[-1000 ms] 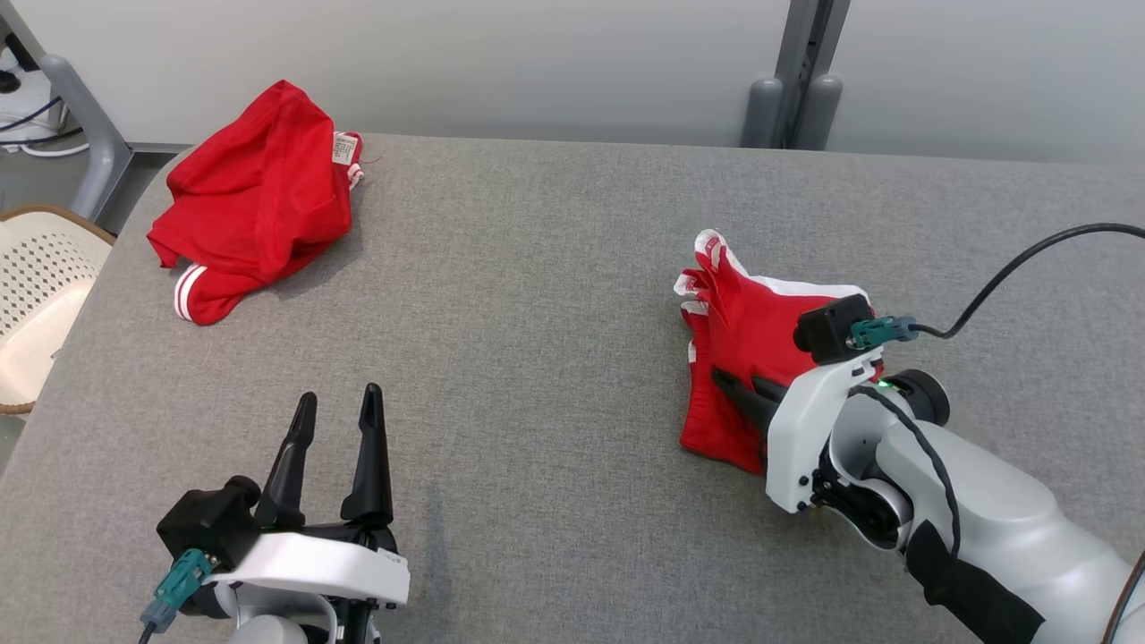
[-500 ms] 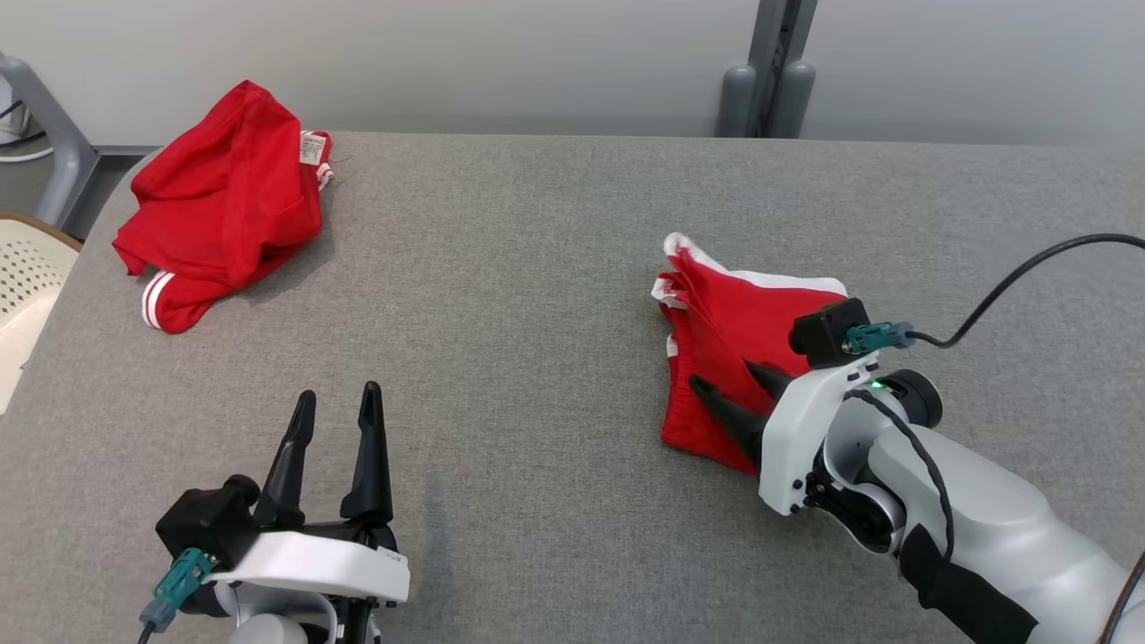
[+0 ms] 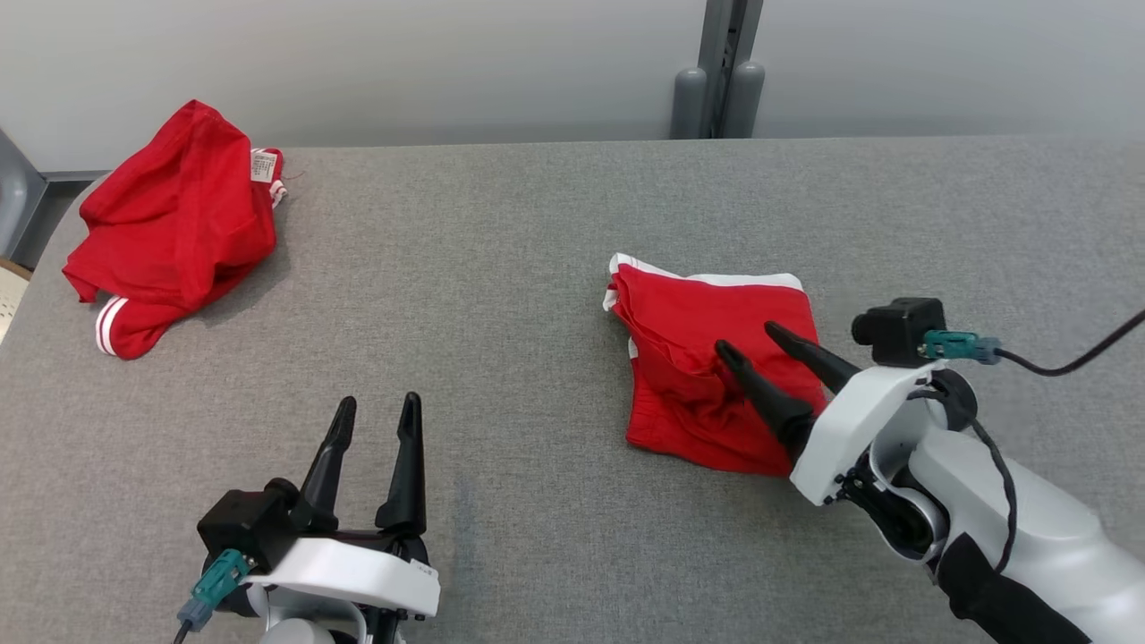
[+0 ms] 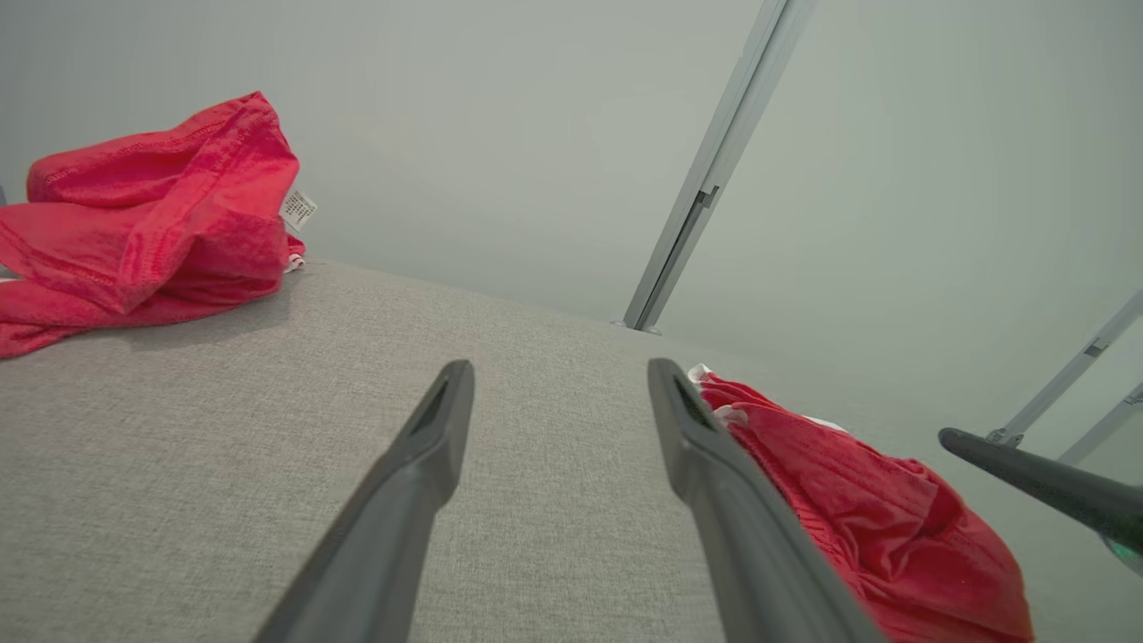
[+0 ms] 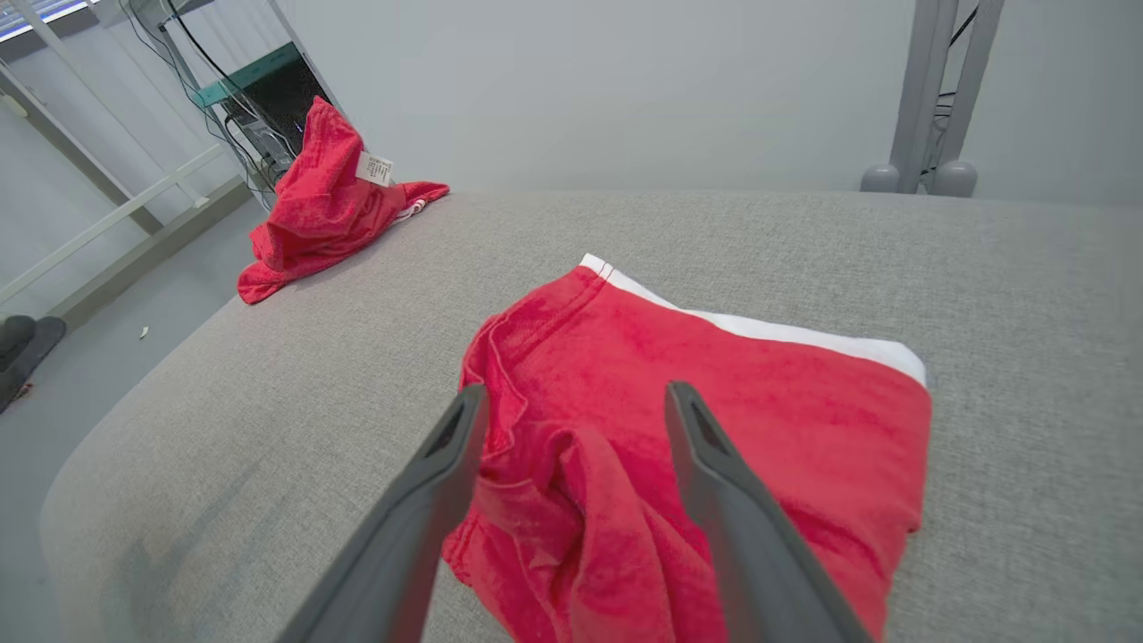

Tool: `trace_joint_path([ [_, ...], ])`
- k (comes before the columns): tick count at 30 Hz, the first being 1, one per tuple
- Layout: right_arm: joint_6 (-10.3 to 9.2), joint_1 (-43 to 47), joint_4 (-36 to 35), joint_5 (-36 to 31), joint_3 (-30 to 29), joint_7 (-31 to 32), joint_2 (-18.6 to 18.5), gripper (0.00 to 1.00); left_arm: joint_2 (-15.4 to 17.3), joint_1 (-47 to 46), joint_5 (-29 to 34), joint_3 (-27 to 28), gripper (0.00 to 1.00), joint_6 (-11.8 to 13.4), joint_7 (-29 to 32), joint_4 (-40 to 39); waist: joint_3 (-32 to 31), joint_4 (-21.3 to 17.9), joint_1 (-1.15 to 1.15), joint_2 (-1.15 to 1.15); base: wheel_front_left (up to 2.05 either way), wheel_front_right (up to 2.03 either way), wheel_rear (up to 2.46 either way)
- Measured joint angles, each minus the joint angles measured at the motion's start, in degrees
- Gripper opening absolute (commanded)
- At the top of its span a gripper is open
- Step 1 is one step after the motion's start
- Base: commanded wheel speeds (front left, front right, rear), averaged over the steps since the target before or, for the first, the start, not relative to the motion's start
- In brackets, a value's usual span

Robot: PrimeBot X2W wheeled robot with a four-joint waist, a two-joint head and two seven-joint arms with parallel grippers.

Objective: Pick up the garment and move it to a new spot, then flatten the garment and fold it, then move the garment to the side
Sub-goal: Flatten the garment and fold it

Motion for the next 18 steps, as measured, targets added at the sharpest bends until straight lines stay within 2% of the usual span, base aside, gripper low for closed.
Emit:
trace_joint_path([
  [6,0.00,2.0,-0.9,-0.8,-5.1,-2.4,-1.6,1.00,0.0,0.0,0.0,-0.6,1.00,0.3,0.0,0.0,-0.1,-1.0,0.00,0.00,0.00,0.00,0.00],
  [12,0.00,2.9,0.7,-3.9,-9.1,-3.7,-1.6,1.00,0.0,0.0,-0.1,-0.8,1.00,0.3,0.0,-0.1,0.2,-1.2,0.00,0.00,0.00,0.00,0.00],
  [14,0.00,3.1,1.7,-5.2,-10.2,-3.8,-1.2,0.49,0.0,-0.1,-0.1,-0.8,1.00,0.3,0.0,-0.1,0.4,-1.0,0.00,0.00,0.00,0.00,0.00],
  [17,0.00,3.4,3.0,-6.7,-11.7,-4.2,0.1,0.27,0.0,-0.4,-0.1,-0.6,1.00,0.3,0.0,-0.2,0.7,-0.2,0.00,0.00,0.00,0.00,0.00],
  [18,0.00,3.4,3.4,-7.3,-12.0,-4.2,0.5,0.15,0.1,-0.5,-0.1,-0.5,1.00,0.3,0.0,-0.3,0.8,0.0,0.00,0.00,0.00,0.00,0.00],
])
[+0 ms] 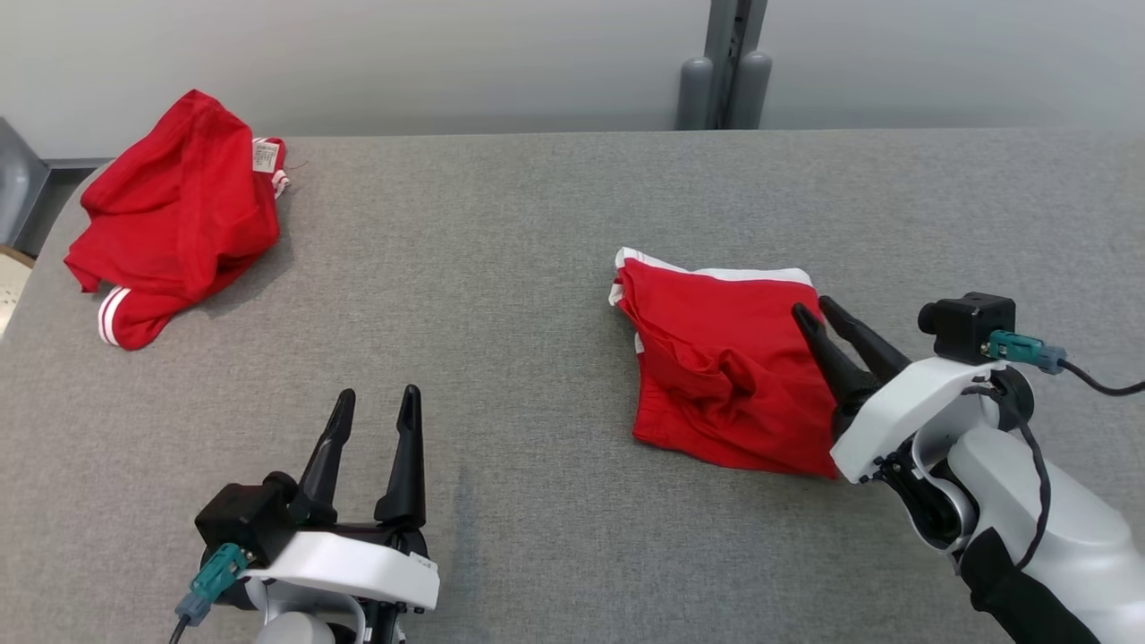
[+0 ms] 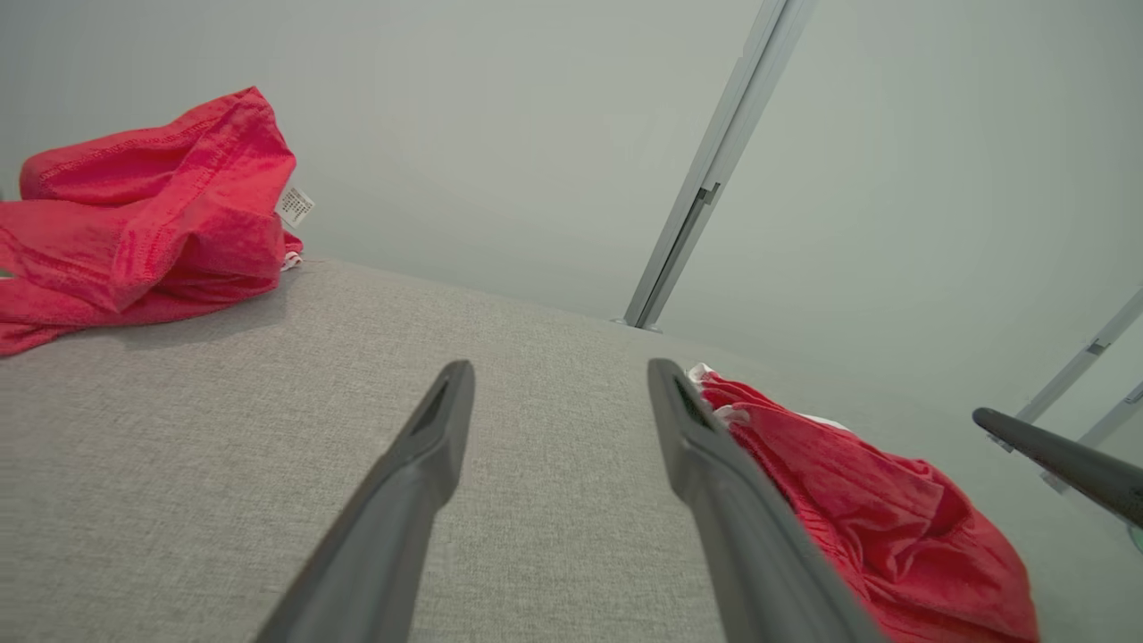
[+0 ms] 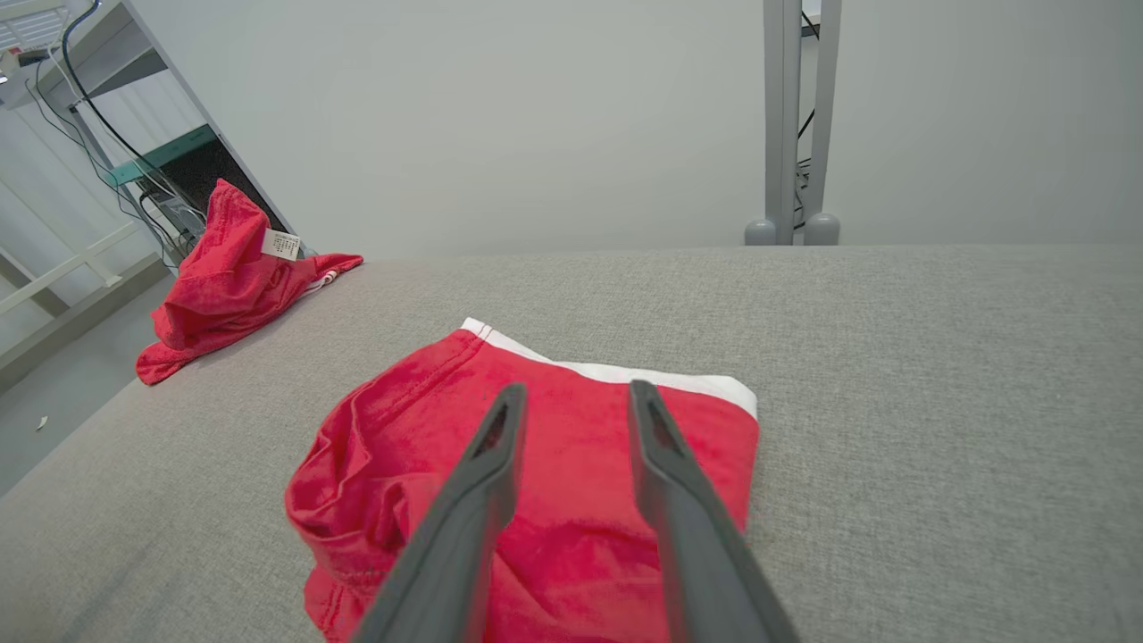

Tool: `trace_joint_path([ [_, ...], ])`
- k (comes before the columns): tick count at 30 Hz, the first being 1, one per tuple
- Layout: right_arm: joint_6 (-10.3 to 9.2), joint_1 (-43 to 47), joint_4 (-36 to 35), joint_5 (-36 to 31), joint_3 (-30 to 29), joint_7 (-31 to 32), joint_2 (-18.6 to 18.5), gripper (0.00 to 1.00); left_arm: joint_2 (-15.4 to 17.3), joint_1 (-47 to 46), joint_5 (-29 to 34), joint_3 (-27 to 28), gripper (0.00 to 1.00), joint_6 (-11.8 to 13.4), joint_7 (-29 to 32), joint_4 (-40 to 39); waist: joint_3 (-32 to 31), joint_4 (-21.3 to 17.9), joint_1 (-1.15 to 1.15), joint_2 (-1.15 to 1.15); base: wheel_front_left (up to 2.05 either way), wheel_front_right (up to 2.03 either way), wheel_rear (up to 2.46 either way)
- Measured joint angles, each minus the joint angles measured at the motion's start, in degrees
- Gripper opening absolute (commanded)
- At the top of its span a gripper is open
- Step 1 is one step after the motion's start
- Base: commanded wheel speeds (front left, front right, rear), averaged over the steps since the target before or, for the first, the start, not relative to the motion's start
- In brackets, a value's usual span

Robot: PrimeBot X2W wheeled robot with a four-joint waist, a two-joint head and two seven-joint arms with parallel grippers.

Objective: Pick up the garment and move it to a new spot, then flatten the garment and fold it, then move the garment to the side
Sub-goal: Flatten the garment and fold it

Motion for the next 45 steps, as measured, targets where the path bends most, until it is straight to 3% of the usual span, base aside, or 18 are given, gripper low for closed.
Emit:
trace_joint_path([
  [1,0.00,0.0,0.4,-0.5,-0.3,0.0,0.3,0.00,0.0,0.0,0.0,0.1,1.00,0.0,0.0,0.0,0.1,0.3,0.00,0.00,0.00,0.00,0.00],
  [6,0.00,-1.5,3.4,-4.1,-0.1,0.0,2.1,0.00,0.0,-0.5,0.0,0.5,1.00,0.0,0.0,-0.3,0.6,1.8,0.00,0.00,0.00,0.00,0.00],
  [13,0.00,-3.0,8.6,-9.2,5.2,2.6,4.4,0.00,0.0,-0.8,0.0,0.5,1.00,-0.1,0.0,-0.3,1.2,4.5,0.00,0.00,0.00,0.00,0.00],
  [22,0.00,-1.7,6.7,-8.3,11.1,3.4,5.4,0.00,0.0,-0.8,-0.3,1.0,1.00,-0.1,0.0,-0.5,2.0,6.1,0.00,0.00,0.00,0.00,0.00],
  [34,0.00,-0.9,5.9,-7.4,19.8,2.3,7.8,0.00,-0.1,-0.8,-0.2,1.5,1.00,-0.1,0.0,-0.6,1.9,5.3,0.00,0.00,0.00,0.00,0.00],
  [38,0.00,-1.6,4.5,-6.8,18.7,0.4,7.8,0.00,-0.1,-0.6,0.1,1.7,1.00,-0.1,0.0,-0.6,1.2,4.4,0.00,0.00,0.00,0.00,0.00],
  [43,0.00,-2.6,2.2,-7.9,12.6,-0.6,6.4,0.00,0.1,-0.4,0.6,1.9,1.00,0.0,0.0,-0.7,0.0,2.9,0.00,0.00,0.00,0.00,0.00],
  [44,0.00,-2.5,1.0,-8.8,10.1,-0.7,6.0,0.06,0.1,-0.3,0.7,1.9,1.00,0.0,0.0,-0.7,-0.2,2.6,0.00,0.00,0.00,0.00,0.00],
  [45,0.00,-2.5,-0.4,-10.0,7.1,-0.8,5.5,0.23,0.2,-0.3,0.7,2.0,1.00,0.0,0.0,-0.7,-0.5,2.3,0.00,0.00,0.00,0.00,0.00],
])
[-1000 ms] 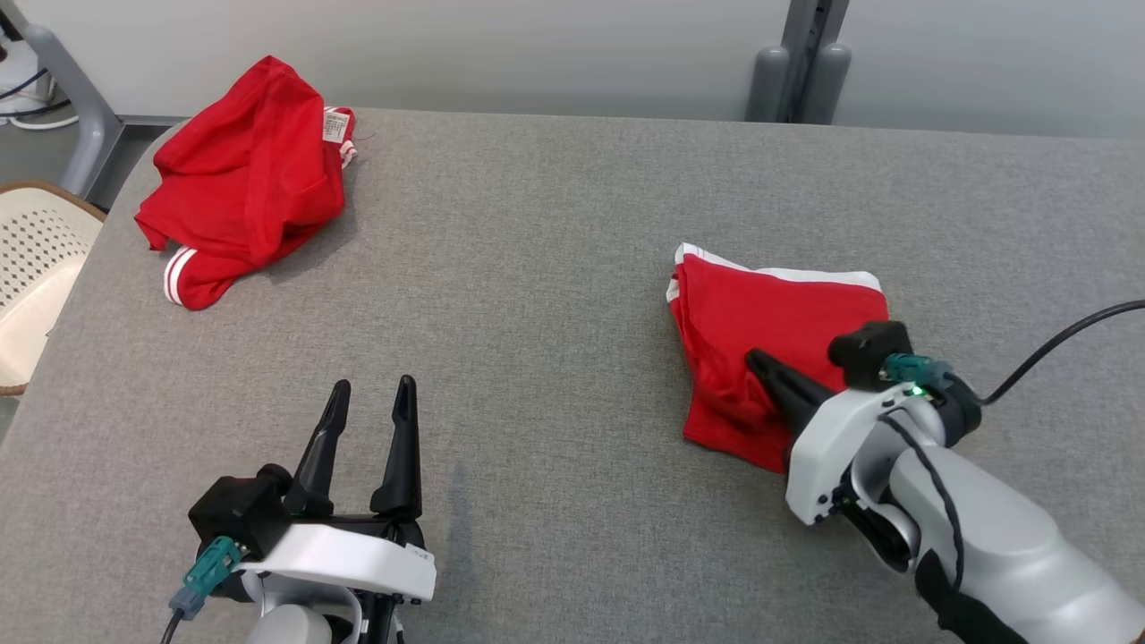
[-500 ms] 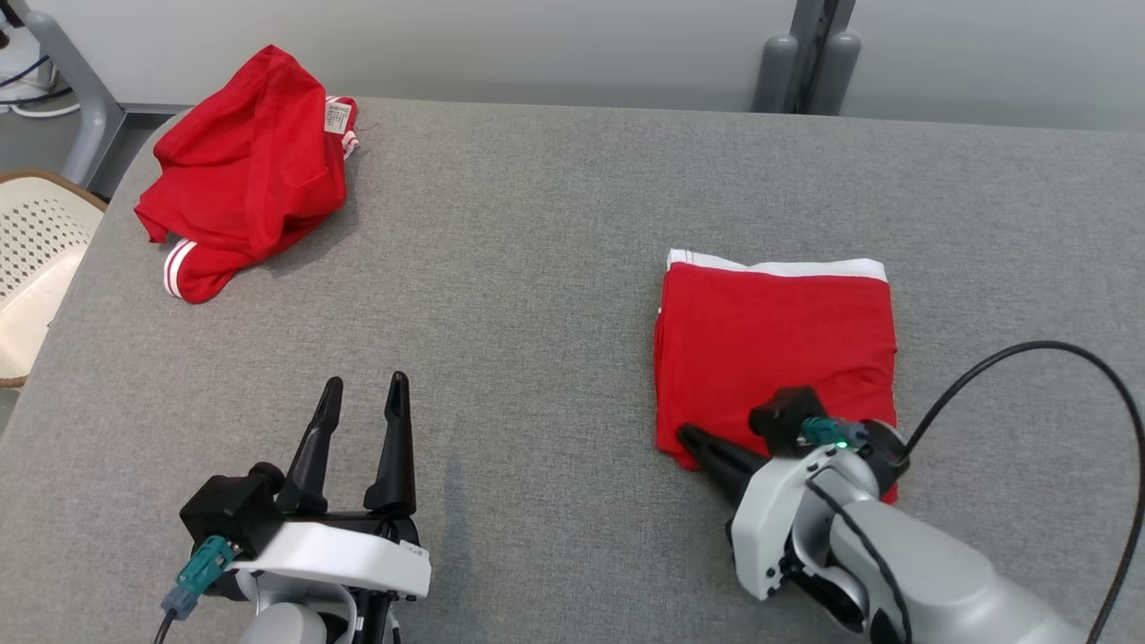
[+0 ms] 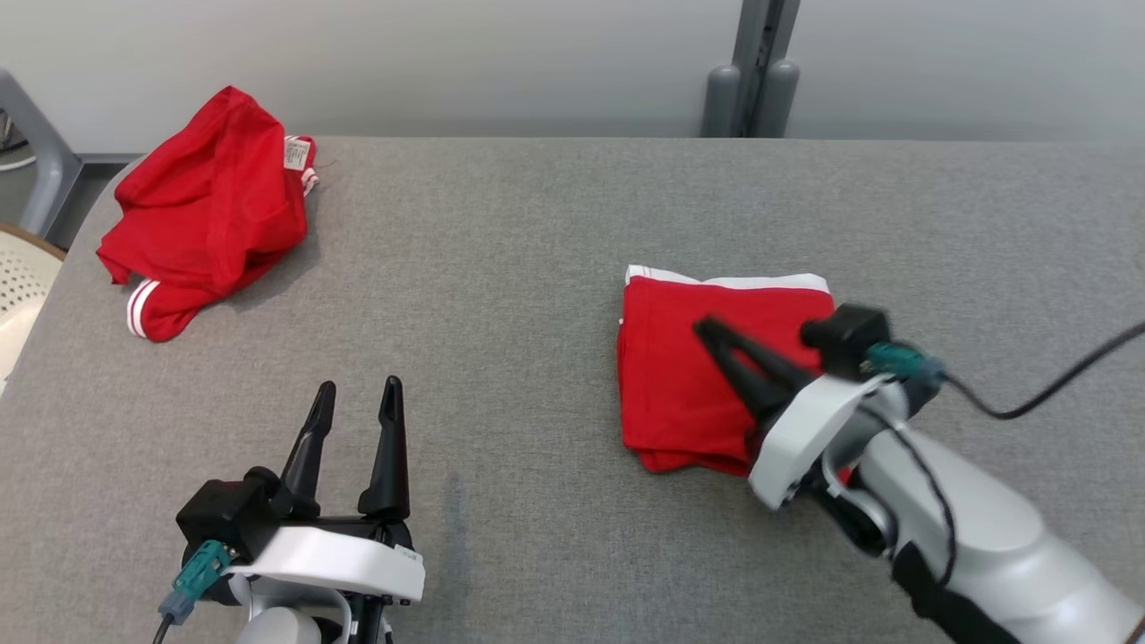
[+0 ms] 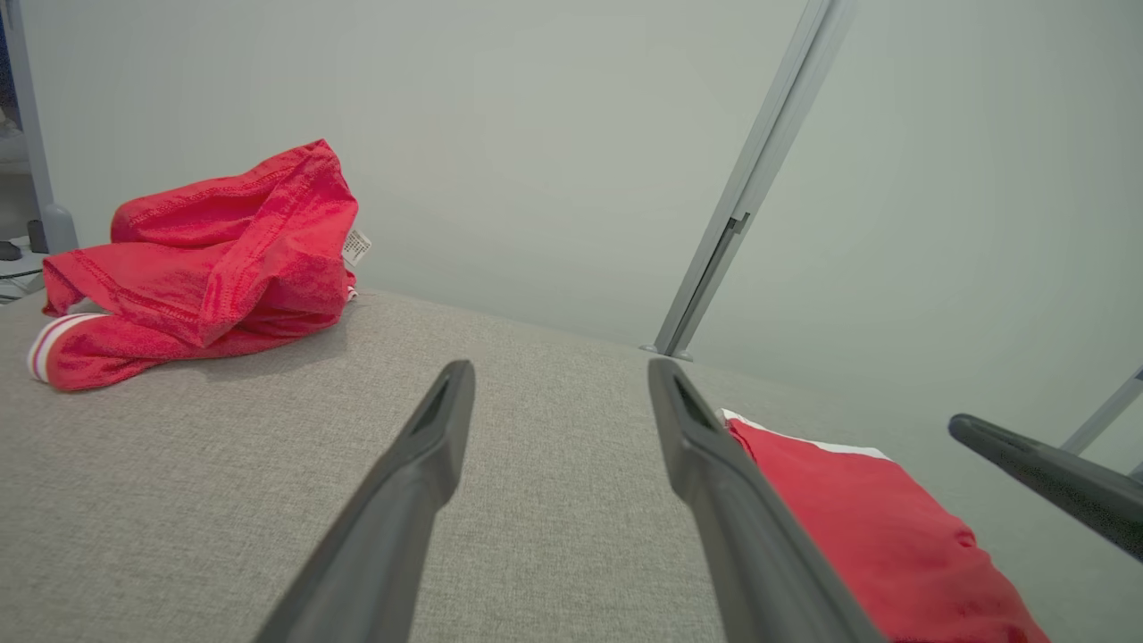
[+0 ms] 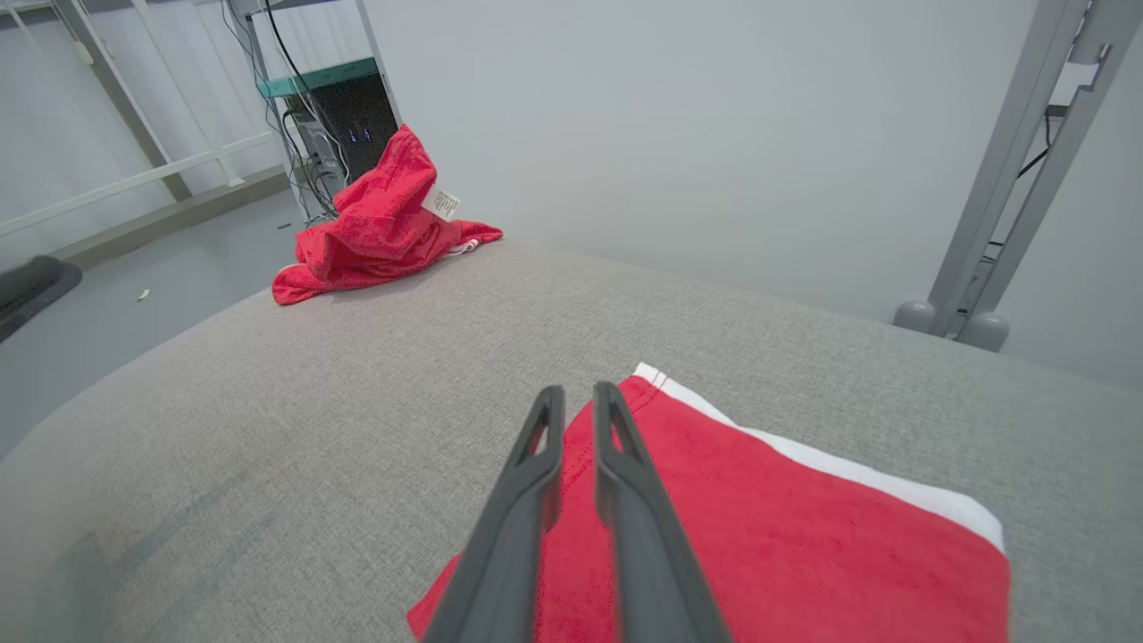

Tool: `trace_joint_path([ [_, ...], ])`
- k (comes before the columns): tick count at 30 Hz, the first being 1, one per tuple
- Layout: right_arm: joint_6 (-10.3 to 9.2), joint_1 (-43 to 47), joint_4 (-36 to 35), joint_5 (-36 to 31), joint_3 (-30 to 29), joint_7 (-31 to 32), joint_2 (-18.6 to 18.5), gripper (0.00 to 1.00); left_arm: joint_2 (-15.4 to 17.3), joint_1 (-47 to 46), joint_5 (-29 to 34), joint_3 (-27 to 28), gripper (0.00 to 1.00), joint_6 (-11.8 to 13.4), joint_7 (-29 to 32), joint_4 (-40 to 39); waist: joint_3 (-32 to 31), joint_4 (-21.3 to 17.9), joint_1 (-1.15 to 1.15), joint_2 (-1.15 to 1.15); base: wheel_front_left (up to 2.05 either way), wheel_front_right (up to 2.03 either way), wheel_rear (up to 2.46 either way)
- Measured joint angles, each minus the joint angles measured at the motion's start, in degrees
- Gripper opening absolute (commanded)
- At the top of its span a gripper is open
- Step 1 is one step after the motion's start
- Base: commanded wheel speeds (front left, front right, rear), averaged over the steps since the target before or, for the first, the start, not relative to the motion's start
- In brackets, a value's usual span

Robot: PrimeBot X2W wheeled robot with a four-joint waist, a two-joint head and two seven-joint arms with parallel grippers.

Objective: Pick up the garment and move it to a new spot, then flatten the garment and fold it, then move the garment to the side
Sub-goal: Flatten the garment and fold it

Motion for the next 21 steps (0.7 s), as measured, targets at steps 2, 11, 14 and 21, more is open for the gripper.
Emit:
trace_joint_path([
  [2,0.00,1.3,-2.8,-2.4,-6.1,-0.1,-0.8,0.48,0.3,0.1,0.9,-0.1,1.00,0.0,0.0,-0.1,-0.5,-0.6,0.00,0.00,0.00,0.00,0.00],
  [11,0.00,16.1,-14.3,-19.1,-33.8,-0.1,0.1,1.00,0.2,1.2,2.4,-0.2,1.00,1.0,0.0,-0.2,-2.9,-2.6,0.00,0.00,0.00,0.00,0.00],
  [14,0.00,21.3,-18.1,-23.5,-40.9,-0.1,3.0,1.00,0.1,1.9,3.0,0.1,1.00,1.4,0.0,-0.3,-3.6,-3.1,0.00,0.00,0.00,0.00,0.00],
  [21,0.00,31.3,-25.9,-28.6,-48.4,0.3,8.6,1.00,0.0,4.4,5.0,1.2,1.00,1.9,0.0,-0.8,-4.5,-3.9,0.00,0.00,0.00,0.00,0.00],
])
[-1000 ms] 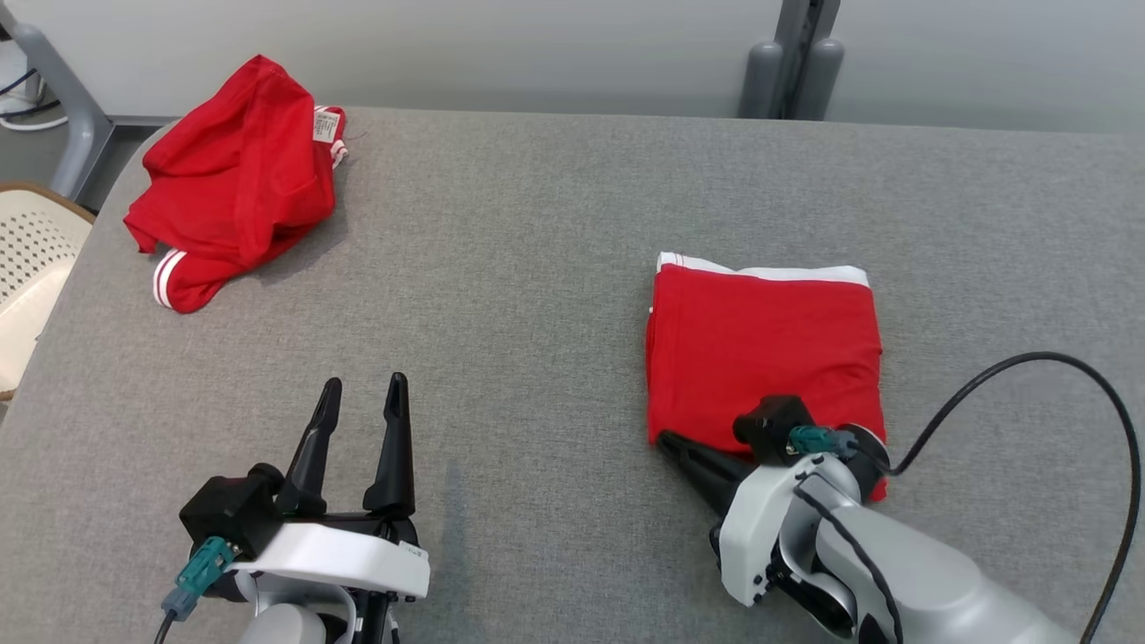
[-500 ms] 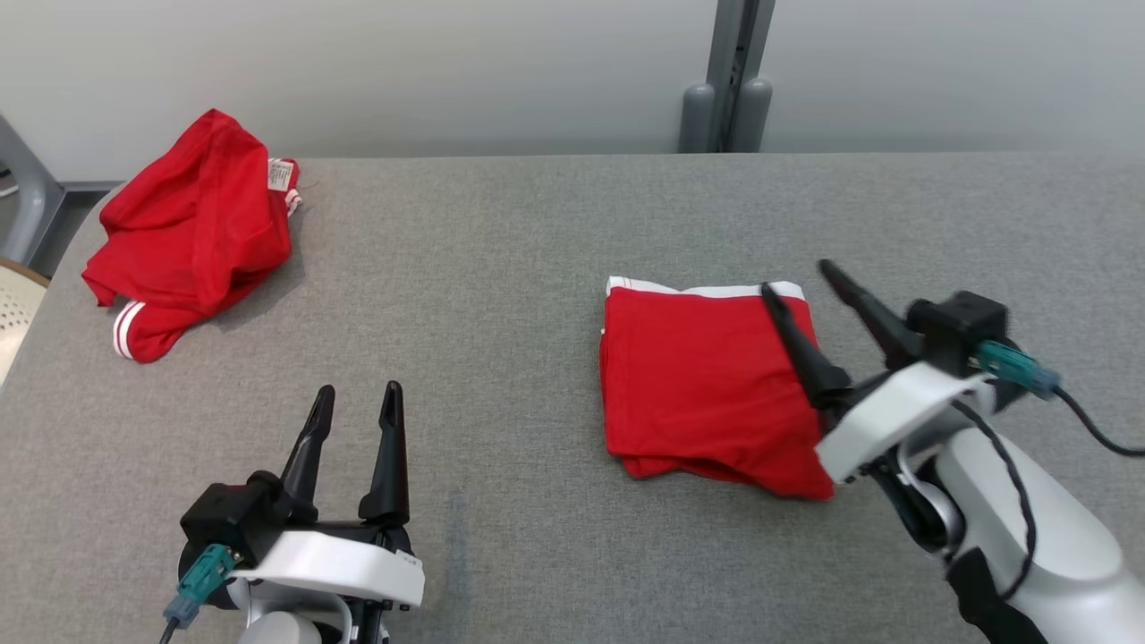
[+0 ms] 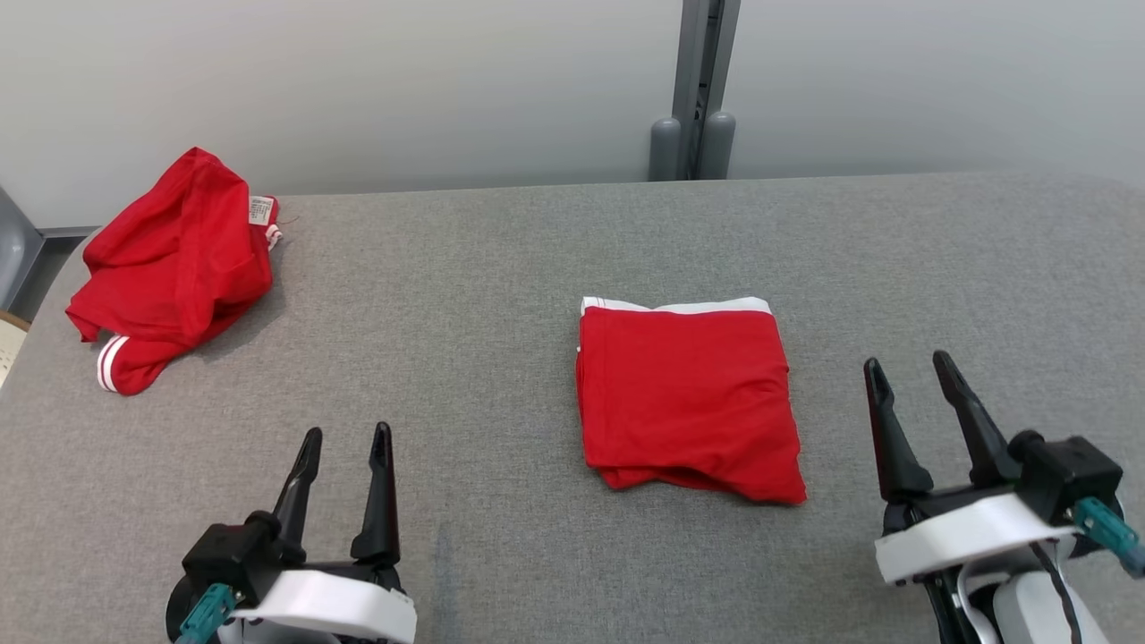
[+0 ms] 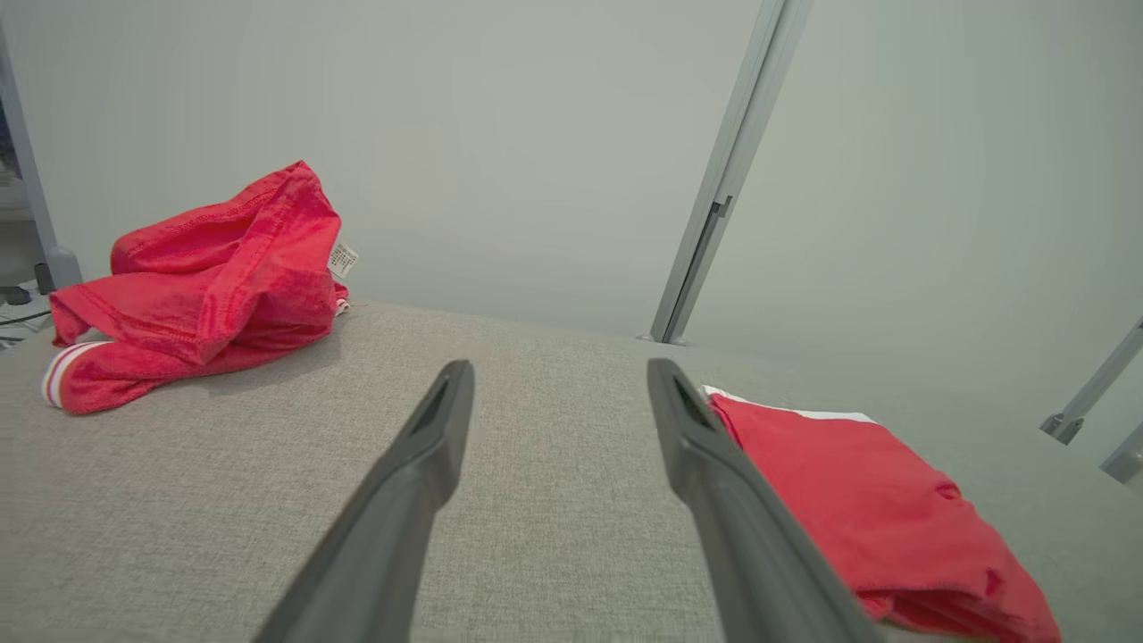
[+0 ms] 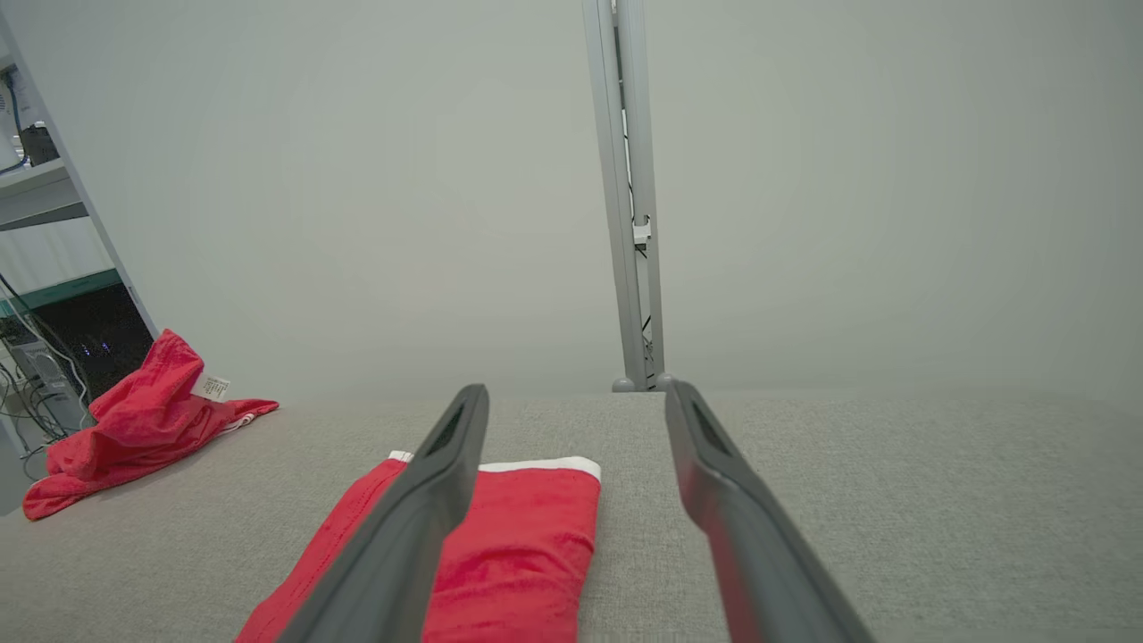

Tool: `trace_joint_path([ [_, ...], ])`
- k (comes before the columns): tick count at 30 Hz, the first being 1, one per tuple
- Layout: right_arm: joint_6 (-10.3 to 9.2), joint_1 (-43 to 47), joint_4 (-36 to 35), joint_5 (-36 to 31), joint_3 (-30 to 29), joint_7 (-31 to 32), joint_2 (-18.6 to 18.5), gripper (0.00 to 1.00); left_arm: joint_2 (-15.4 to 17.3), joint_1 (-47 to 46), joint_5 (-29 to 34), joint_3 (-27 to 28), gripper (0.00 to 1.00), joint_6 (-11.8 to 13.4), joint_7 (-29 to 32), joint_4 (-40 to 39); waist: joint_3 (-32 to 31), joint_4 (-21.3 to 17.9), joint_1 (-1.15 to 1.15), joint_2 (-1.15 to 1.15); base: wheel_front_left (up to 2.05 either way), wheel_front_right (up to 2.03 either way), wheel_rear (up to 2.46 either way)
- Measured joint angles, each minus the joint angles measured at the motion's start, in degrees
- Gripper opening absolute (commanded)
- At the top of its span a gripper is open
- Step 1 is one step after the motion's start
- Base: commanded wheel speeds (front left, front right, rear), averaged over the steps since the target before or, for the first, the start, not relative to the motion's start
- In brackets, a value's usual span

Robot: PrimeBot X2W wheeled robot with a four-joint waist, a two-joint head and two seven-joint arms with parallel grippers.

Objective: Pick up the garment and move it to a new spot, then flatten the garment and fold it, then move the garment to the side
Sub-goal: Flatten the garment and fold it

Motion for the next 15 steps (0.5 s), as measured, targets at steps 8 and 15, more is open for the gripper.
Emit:
trace_joint_path([
  [8,0.00,3.6,-3.8,-0.9,-0.2,1.8,1.1,1.00,-0.1,1.9,0.8,1.7,1.00,0.2,0.0,-0.5,-0.1,-0.8,0.00,0.00,0.00,0.00,0.00],
  [15,0.00,3.7,-4.0,0.5,0.3,1.9,1.2,1.00,-0.2,2.2,1.0,1.5,1.00,-0.3,0.0,-0.4,-0.3,-0.6,0.00,0.00,0.00,0.00,0.00],
])
